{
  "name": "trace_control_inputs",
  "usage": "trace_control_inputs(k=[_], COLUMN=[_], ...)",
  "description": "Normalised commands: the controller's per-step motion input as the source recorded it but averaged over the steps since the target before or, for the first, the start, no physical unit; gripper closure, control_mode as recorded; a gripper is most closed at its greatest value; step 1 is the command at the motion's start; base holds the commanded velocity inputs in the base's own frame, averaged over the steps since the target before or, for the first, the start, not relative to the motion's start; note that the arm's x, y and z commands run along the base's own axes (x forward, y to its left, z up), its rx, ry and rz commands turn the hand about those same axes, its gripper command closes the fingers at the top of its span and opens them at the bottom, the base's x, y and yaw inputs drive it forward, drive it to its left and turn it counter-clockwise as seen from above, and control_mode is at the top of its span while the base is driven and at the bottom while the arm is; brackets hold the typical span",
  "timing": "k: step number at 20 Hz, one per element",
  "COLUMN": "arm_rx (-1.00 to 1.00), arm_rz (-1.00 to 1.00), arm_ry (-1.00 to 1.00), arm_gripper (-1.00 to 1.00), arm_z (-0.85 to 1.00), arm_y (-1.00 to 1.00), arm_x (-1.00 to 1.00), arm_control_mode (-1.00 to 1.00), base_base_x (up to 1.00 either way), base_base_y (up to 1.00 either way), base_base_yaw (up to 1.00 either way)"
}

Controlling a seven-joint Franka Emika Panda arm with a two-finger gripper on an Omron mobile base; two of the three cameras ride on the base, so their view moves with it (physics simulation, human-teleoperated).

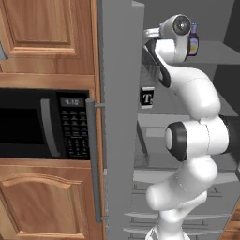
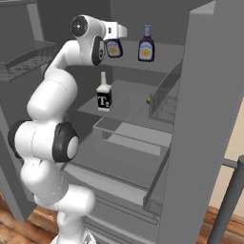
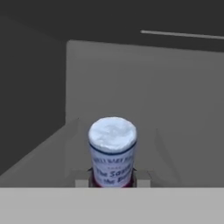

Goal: Place the condiment bottle and condiment bottle from the counter to the top shelf of the fridge. If the existing items in the fridge are on the top shelf, move them to other shelves.

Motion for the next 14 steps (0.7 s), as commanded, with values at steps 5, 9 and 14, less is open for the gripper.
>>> trace_control_inputs(k=[5,9,14], arm_rx=[-0.01,0.00,0.00], arm_rz=[0.00,0.00,0.00], arm_ry=[-0.02,0.00,0.00], arm_gripper=[-1.00,-1.00,-1.00], arm_z=[-0.05,0.00,0.00], arm_y=[0.00,0.00,0.00], arm_x=[0.22,0.13,0.06], arm_control_mode=[-1.00,-1.00,-1.00], base_base_x=[0.00,0.00,0.00], base_base_y=[0.00,0.00,0.00], base_base_yaw=[0.00,0.00,0.00])
